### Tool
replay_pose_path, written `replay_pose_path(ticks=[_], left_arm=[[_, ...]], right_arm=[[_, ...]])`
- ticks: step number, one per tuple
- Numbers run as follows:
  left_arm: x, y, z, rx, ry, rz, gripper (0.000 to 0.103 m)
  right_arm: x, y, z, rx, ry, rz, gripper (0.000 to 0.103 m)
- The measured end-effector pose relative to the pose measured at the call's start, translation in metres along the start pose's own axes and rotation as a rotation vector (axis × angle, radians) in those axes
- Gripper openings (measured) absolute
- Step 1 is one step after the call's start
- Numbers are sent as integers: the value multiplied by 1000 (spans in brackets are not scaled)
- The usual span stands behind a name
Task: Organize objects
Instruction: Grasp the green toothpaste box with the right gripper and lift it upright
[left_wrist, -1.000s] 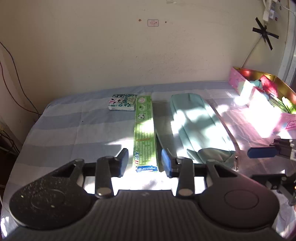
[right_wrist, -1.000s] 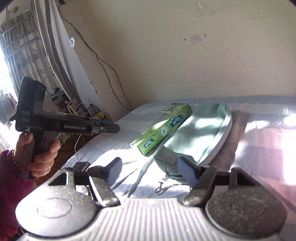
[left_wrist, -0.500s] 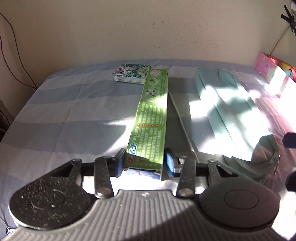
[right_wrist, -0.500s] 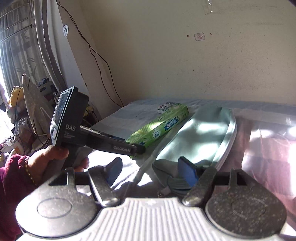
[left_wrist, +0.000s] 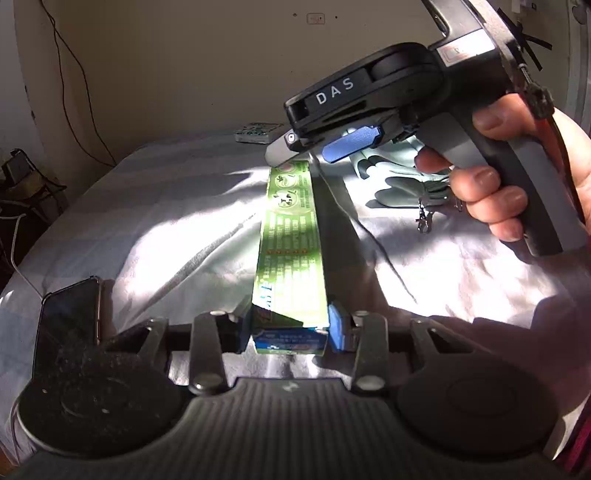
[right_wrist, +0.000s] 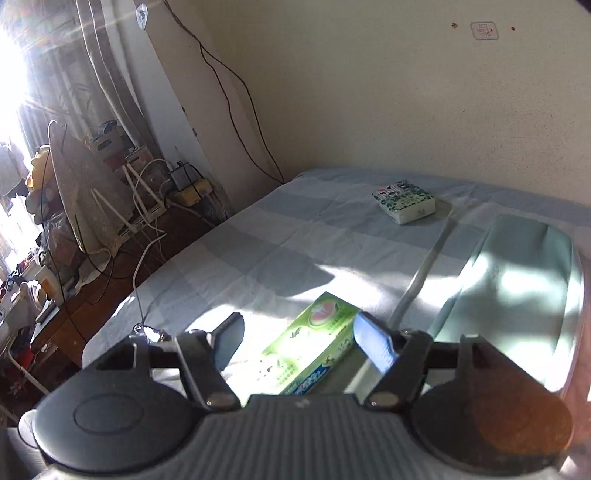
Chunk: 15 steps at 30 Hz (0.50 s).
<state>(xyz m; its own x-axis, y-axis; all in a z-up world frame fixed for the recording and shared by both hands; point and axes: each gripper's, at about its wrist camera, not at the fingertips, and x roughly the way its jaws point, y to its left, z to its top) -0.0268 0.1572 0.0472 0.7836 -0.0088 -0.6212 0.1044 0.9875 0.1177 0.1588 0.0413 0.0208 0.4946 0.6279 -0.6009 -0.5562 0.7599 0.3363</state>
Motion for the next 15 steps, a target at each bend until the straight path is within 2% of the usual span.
replay_pose_path(ticks=[3, 5, 8, 9, 11, 13, 15], left_arm=[[-1, -5, -1, -21, -12, 20, 42], [0, -10, 1, -29, -32, -6, 44], [0, -17, 5, -21, -54, -120, 50], [-1, -21, 5, -5, -71, -211, 52], [-9, -20, 6, 18, -116, -312, 52], [-19, -13, 7, 37, -162, -335, 52], [-25, 3, 10, 1, -184, -353, 52]], right_arm=[[14, 7, -6, 28, 49, -10, 70], [19, 14, -11, 3, 57, -35, 73], [22, 22, -17, -77, 64, -96, 77], [23, 23, -18, -101, 73, -108, 76], [20, 20, -19, -129, 81, -119, 72], [9, 15, -19, -138, 56, -124, 71], [-8, 10, -22, -139, 28, -117, 72]])
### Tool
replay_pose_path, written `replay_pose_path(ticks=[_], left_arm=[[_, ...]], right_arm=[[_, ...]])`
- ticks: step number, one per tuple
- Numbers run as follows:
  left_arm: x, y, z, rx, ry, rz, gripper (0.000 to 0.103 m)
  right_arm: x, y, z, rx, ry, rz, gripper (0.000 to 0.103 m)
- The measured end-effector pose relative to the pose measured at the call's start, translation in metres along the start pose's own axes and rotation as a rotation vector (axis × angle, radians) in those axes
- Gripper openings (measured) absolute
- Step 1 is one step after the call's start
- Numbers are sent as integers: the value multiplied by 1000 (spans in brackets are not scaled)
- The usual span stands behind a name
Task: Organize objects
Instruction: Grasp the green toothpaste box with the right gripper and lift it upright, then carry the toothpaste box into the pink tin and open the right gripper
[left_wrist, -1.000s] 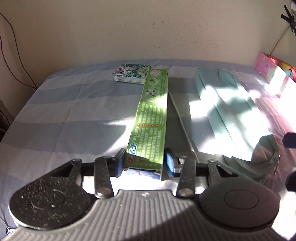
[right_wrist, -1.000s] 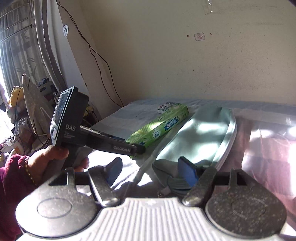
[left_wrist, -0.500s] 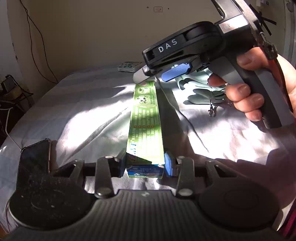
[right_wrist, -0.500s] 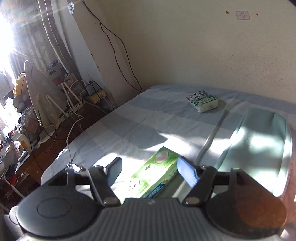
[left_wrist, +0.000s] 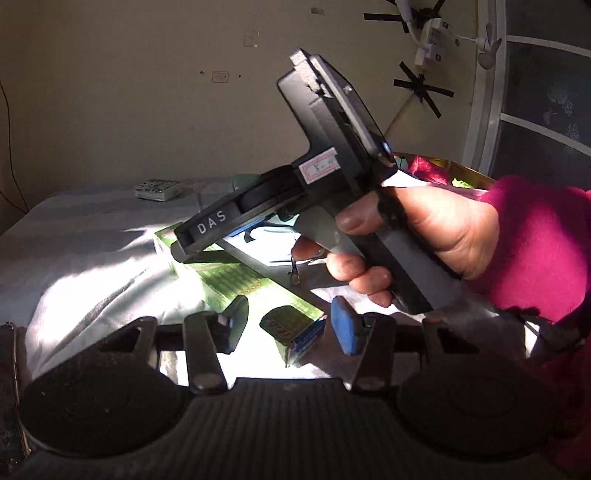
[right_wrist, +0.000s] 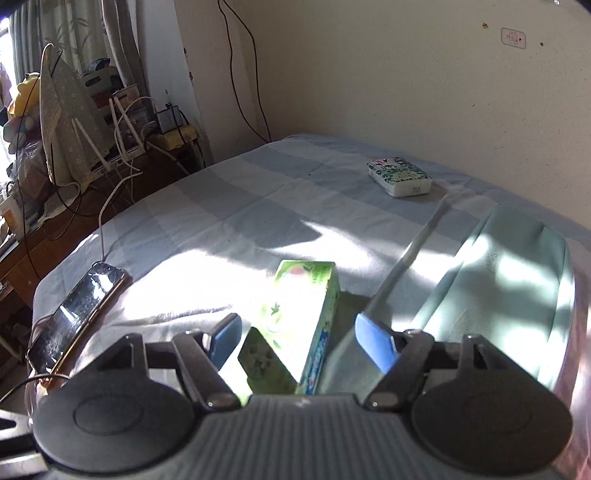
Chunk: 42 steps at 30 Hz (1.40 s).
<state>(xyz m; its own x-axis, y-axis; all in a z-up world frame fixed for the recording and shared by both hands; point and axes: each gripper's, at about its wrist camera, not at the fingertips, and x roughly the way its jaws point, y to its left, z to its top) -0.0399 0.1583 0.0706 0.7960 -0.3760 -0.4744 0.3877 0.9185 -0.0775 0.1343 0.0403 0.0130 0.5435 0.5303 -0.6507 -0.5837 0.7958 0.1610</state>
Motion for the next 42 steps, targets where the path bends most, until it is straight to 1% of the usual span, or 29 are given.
replay_pose_path(ticks=[2, 4, 5, 7, 8, 10, 11, 12, 13, 15, 17, 18, 19, 20, 22, 23, 24, 25, 28, 29, 31, 33, 35, 38, 39, 42], left_arm=[[-9, 21, 1, -120, -11, -20, 53], [-10, 46, 5, -242, -7, -23, 53], [-10, 57, 5, -305, -2, -12, 53], [-11, 69, 6, -378, -14, 33, 55], [-15, 69, 6, -395, -23, 59, 56], [-15, 70, 9, -411, -50, 101, 64], [-15, 68, 10, -417, -60, 127, 71], [-14, 66, 10, -417, -61, 153, 74], [-12, 64, 11, -411, -57, 178, 74], [-3, 65, 16, -387, -37, 223, 74], [3, 61, 16, -384, -20, 243, 74], [7, 60, 16, -390, -10, 246, 75], [12, 59, 15, -400, 2, 245, 75], [18, 59, 15, -412, 15, 237, 76], [23, 56, 14, -419, 29, 225, 83], [28, 54, 14, -424, 34, 213, 85], [32, 52, 14, -423, 39, 195, 85], [37, 51, 15, -416, 49, 174, 85], [47, 45, 16, -411, 73, 125, 89], [52, 44, 15, -419, 82, 104, 92], [57, 43, 15, -431, 95, 69, 92], [63, 45, 16, -452, 109, 36, 94], [68, 48, 16, -485, 120, 17, 96], [79, 53, 16, -541, 153, -9, 96], [80, 53, 17, -546, 149, -10, 97], [84, 49, 19, -540, 154, -3, 98]], right_arm=[[-22, -2, -9, -15, -51, 35, 72], [-43, -2, -21, -54, -96, 78, 74], [-51, 0, -27, -64, -106, 93, 75], [-64, 5, -38, -86, -110, 129, 75], [-68, 9, -43, -96, -110, 133, 75], [-71, 16, -51, -100, -100, 129, 76], [-71, 20, -54, -95, -87, 129, 76], [-70, 23, -57, -94, -80, 125, 78], [-66, 29, -60, -99, -73, 113, 80], [-58, 46, -68, -169, -54, 59, 84], [-46, 62, -78, -259, -21, -22, 80], [-40, 64, -81, -285, 8, -45, 69], [-40, 62, -83, -279, -2, -37, 60], [-43, 59, -81, -266, 6, -39, 58], [-46, 49, -79, -250, 16, -70, 47], [-49, 41, -77, -225, 22, -78, 45], [-52, 32, -76, -174, 31, -61, 42], [-55, 20, -74, -94, 43, -28, 41], [-60, -16, -72, 172, 64, 127, 40], [-58, -28, -73, 263, 70, 181, 40], [-53, -47, -76, 419, 80, 269, 40], [-49, -55, -79, 496, 84, 324, 40], [-48, -56, -79, 495, 81, 331, 40], [-51, -45, -77, 413, 77, 303, 40], [-52, -41, -76, 385, 75, 295, 40], [-61, -14, -76, 184, 47, 203, 40]])
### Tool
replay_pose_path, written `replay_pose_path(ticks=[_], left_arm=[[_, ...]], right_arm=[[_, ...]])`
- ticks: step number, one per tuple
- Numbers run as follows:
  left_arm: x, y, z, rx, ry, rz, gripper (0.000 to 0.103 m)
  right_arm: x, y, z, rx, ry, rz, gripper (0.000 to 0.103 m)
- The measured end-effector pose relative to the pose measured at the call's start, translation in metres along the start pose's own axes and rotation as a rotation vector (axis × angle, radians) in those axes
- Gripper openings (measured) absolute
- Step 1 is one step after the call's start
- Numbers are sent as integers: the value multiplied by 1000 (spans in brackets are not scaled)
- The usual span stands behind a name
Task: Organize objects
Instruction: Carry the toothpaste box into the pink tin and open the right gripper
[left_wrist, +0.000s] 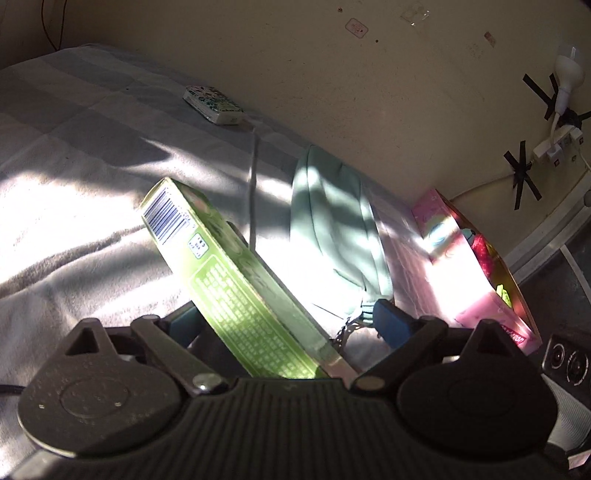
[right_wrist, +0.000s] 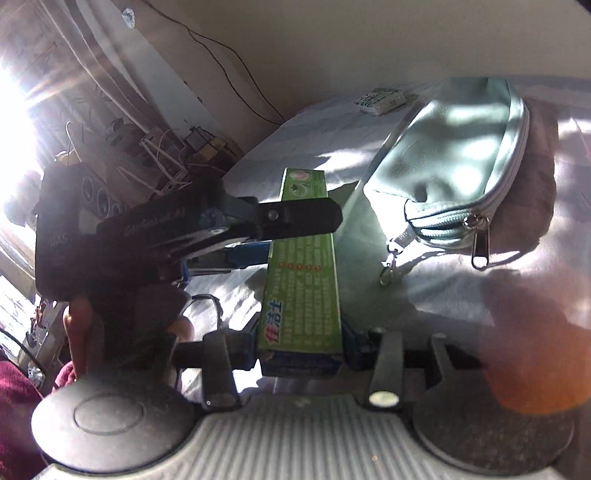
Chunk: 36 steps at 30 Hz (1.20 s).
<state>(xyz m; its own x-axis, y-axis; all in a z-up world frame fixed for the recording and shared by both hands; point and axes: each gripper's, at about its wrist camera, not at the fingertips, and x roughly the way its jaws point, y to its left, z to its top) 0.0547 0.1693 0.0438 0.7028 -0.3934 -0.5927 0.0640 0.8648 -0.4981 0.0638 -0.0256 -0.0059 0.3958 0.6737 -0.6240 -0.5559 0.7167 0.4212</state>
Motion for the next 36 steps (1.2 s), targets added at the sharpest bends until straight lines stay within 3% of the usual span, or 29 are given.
replay_pose_path(ticks=[2, 4, 5, 8, 19, 36], left_arm=[[0, -2, -3, 5, -11, 12, 96], [-1, -3, -4, 20, -25, 39, 81], [-2, -3, -5, 27, -27, 47, 66], [-4, 6, -1, -42, -3, -32, 59], [-17, -57, 18, 116, -99, -60, 57], [45, -212, 35, 377, -133, -224, 59]], right_arm=[[-2, 17, -3, -125, -11, -66, 40], [-4, 19, -5, -152, -18, -90, 40], [-6, 17, -5, -139, -22, -96, 40], [-14, 9, -9, -99, -36, -79, 40], [-59, 4, -4, -126, -210, -104, 40], [-170, -72, -4, -74, -467, -302, 40]])
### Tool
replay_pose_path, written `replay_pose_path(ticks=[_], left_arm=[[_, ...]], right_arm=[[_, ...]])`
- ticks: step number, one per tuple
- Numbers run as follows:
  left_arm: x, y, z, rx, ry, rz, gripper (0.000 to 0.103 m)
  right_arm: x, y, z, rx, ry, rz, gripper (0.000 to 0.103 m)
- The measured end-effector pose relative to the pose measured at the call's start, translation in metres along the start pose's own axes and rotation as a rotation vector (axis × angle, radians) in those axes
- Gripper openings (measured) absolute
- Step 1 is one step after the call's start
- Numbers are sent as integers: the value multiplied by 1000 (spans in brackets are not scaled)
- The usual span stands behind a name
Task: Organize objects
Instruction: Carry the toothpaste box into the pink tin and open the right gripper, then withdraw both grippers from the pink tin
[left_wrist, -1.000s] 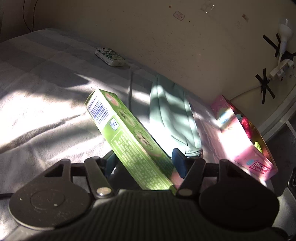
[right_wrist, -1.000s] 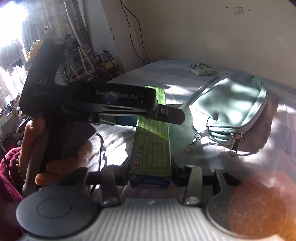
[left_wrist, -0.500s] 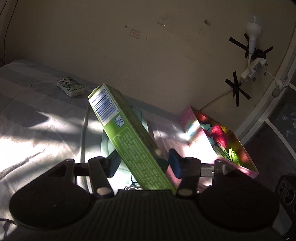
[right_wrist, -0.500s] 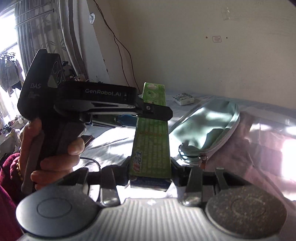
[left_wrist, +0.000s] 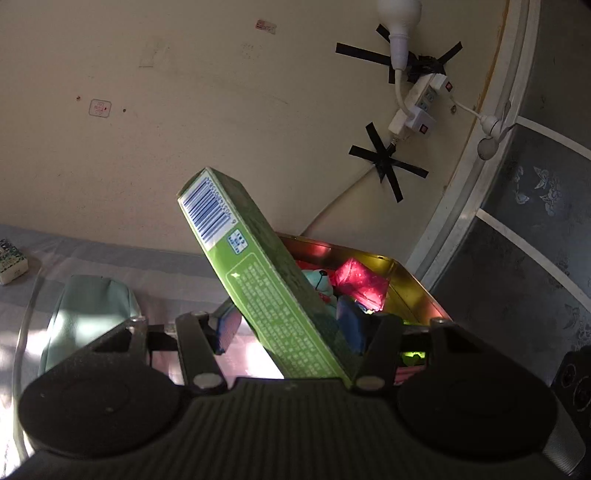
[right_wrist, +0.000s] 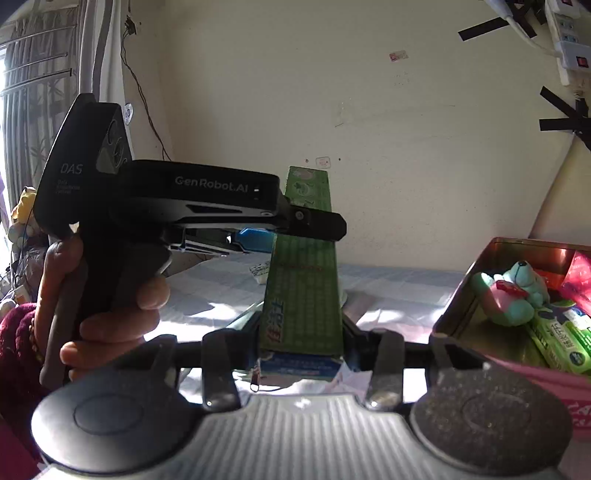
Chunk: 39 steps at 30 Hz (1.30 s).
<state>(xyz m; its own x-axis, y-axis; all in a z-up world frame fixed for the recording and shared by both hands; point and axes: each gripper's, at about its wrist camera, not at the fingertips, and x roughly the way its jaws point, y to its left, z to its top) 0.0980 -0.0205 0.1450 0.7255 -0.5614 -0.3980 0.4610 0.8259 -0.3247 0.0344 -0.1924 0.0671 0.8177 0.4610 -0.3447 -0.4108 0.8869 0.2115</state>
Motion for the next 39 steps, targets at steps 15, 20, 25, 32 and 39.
replay_pose_path(ticks=[15, 20, 25, 32, 39], left_arm=[[144, -60, 11, 87, 144, -91, 60], [187, -76, -2, 152, 246, -31, 60], [161, -69, -6, 171, 214, -23, 61], [102, -58, -10, 165, 156, 33, 69], [44, -69, -53, 272, 122, 43, 74]], right_arm=[[-3, -92, -13, 163, -59, -287, 41], [7, -97, -23, 85, -80, -481, 75], [-1, -103, -26, 128, -107, -457, 73], [-20, -91, -23, 146, -137, -444, 72], [-58, -83, -30, 267, -143, -462, 71]])
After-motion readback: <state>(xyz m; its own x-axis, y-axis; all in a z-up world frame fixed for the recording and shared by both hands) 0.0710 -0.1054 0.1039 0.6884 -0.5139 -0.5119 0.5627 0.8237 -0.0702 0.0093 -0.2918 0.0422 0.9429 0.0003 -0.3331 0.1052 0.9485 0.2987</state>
